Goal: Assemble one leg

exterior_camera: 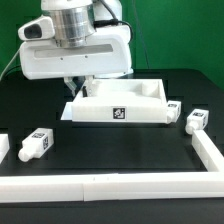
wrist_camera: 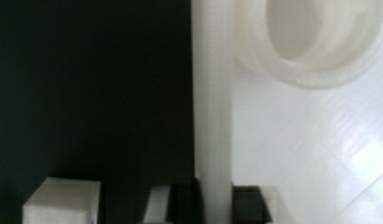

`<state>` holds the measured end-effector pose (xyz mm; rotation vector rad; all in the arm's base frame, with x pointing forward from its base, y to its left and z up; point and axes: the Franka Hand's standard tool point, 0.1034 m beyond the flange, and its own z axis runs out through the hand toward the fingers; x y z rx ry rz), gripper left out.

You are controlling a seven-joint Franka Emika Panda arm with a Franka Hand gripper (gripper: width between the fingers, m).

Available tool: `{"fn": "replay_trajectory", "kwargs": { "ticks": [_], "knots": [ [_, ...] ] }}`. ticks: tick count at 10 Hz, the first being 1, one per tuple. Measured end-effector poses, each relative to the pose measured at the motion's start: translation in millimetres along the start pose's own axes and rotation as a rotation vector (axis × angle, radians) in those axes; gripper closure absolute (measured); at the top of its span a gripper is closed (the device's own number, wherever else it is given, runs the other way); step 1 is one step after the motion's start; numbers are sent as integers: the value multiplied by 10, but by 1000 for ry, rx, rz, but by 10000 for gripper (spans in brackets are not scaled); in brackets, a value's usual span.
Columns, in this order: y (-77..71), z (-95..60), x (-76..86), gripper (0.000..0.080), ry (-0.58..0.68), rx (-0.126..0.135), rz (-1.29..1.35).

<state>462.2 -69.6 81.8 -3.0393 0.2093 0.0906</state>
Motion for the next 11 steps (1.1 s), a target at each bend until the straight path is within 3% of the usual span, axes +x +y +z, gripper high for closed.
{"fn": "replay_trajectory", "kwargs": {
  "ticks": [3, 5, 7, 11],
  "knots": [
    [-5, 38, 11, 745, -4, -5, -6],
    [-211, 200, 379, 745, 11, -20, -56],
    [-360, 220, 619, 745, 23, -4, -75],
    [-335, 251, 576, 745, 15, -5, -70]
  ]
}}
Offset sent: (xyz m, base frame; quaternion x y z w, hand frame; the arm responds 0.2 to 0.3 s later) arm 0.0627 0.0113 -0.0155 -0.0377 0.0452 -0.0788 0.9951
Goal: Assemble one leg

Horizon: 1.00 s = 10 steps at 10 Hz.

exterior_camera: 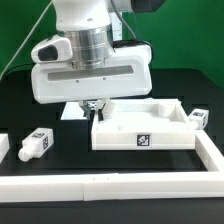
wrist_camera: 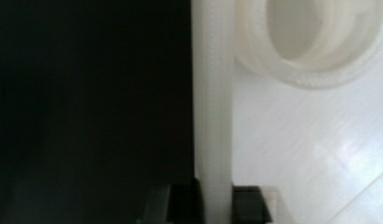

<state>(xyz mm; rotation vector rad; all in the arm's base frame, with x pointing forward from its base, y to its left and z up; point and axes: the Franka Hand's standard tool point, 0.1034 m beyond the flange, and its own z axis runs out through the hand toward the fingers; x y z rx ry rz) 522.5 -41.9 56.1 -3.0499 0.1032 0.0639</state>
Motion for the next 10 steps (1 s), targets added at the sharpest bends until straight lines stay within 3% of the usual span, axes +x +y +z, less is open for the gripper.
{"fn": "replay_trajectory", "kwargs": {
  "ticks": [1, 4, 6, 10],
  "knots": [
    [-5, 10, 10, 745, -1, -1, -3],
    [-228, 193, 341, 745, 44, -21, -48],
    [-183, 343, 383, 745, 63, -33, -81],
    [-177, 356, 374, 745, 61, -34, -79]
  ]
}}
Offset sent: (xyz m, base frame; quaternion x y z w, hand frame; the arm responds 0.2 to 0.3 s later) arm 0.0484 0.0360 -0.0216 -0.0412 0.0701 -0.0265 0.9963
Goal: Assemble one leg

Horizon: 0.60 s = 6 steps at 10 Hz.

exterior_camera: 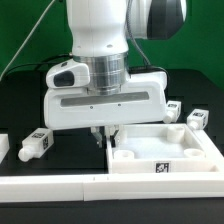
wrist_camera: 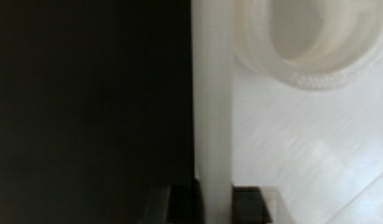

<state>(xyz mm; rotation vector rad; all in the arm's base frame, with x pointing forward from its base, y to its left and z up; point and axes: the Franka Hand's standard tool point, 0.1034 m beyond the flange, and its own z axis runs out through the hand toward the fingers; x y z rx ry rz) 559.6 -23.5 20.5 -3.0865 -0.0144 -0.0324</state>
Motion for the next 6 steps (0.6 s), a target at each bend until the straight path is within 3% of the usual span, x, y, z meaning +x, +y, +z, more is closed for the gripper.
{"fn": "replay_trajectory", "kwargs": {
  "ticks": [3, 6],
  "knots": [
    [-22, 61, 160, 745, 8, -5, 52],
    [-20, 61, 166, 745, 1, -7, 60]
  ]
}}
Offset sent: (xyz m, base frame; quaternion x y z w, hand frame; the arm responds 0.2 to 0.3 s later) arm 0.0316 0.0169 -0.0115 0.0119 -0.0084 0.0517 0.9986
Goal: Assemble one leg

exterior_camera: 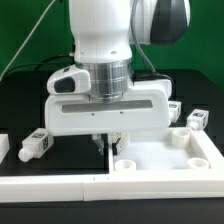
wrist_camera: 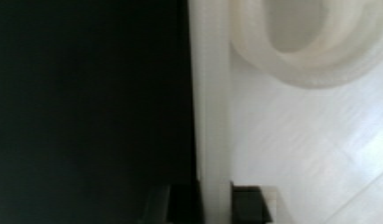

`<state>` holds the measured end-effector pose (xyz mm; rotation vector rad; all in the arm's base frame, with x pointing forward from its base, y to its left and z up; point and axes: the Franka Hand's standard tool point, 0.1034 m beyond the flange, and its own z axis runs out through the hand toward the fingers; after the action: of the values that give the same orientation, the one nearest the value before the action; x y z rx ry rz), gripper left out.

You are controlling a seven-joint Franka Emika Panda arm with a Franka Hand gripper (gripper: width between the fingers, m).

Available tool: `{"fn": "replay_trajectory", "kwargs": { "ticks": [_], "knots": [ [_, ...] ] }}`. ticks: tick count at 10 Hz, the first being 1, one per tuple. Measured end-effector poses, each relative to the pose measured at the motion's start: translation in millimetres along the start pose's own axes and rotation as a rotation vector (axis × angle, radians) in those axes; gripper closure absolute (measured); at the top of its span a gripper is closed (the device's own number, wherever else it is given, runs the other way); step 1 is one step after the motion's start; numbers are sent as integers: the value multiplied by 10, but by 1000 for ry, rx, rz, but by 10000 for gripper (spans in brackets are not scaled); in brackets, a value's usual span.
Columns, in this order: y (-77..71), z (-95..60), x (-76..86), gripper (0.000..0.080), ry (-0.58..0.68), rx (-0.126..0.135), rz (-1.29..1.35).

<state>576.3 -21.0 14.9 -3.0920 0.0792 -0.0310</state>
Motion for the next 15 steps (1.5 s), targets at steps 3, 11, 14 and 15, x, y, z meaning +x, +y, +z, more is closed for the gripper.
{"fn": "replay_trajectory", "kwargs": {
  "ticks": [3, 11, 14, 15],
  "knots": [
    [3, -10, -31, 531, 2, -1, 1],
    [-108, -548, -593, 151, 2, 21, 29],
    [-392, -571, -1009, 151, 17, 12, -30],
    [-523, -657, -1153, 151, 27, 2, -147]
  ]
}}
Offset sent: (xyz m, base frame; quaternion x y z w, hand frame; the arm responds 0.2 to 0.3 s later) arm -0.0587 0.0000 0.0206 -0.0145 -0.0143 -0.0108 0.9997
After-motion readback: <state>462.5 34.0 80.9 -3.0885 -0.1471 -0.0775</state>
